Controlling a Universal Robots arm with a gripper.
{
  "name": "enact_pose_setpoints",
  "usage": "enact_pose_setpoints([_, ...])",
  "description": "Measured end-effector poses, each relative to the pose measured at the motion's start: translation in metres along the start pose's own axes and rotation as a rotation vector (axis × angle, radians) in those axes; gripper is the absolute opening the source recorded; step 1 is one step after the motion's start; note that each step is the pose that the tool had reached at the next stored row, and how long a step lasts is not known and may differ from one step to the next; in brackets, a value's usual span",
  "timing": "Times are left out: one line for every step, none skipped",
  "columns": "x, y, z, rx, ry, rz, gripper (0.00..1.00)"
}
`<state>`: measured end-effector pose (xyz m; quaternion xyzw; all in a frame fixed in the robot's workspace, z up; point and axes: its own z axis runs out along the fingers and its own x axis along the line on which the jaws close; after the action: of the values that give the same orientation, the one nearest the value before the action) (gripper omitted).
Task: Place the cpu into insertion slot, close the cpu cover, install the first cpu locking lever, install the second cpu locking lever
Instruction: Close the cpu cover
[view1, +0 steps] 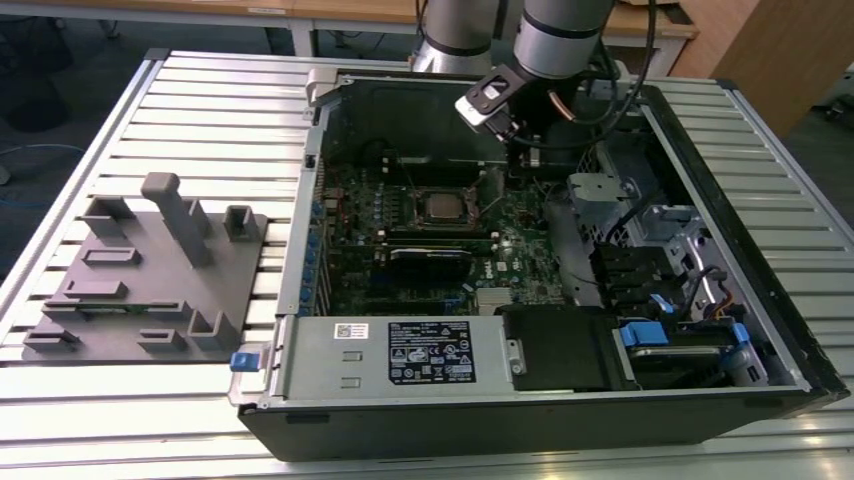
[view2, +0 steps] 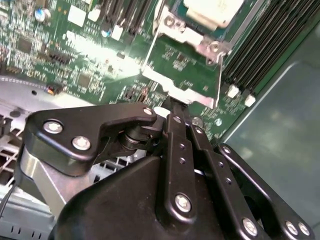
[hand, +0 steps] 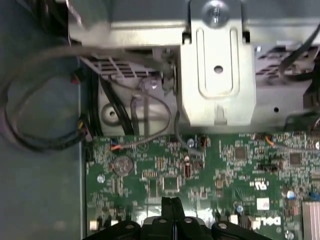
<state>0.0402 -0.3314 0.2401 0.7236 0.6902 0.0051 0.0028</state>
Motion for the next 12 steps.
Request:
enact_pose_setpoints([-0.0001, -0.0025, 0.0003, 0.0000, 0.0000, 0.000, 0.10])
enact_pose_setpoints([-0.0002, -0.0055, 0.0005, 0.0000, -0.0001, 0.000, 0.10])
enact_pose_setpoints([-0.0004, -0.0089, 0.0007, 0.0000, -0.0002, 0.000, 0.10])
enact_pose_setpoints([-0.0006, -0.0125, 0.0010, 0.0000, -0.0001, 0.000, 0.10])
enact_pose_setpoints([-0.0008, -0.0163, 0.0012, -0.0001, 0.0000, 0.000, 0.10])
enact_pose_setpoints([-0.0009, -0.0200, 0.0013, -0.0003, 0.0000, 0.000, 0.10])
enact_pose_setpoints([-0.0011, -0.0242, 0.0015, -0.0004, 0.0000, 0.000, 0.10])
enact_pose_setpoints([-0.0014, -0.0284, 0.0015, -0.0006, -0.0001, 0.000, 0.10])
enact_pose_setpoints([-0.0016, -0.0326, 0.0016, -0.0009, -0.0001, 0.000, 0.10])
enact_pose_setpoints([-0.0018, -0.0367, 0.0017, -0.0012, -0.0002, 0.001, 0.10])
enact_pose_setpoints([-0.0019, -0.0405, 0.0018, -0.0014, -0.0003, 0.000, 0.10])
enact_pose_setpoints([-0.0021, -0.0441, 0.0019, -0.0016, -0.0003, 0.001, 0.10])
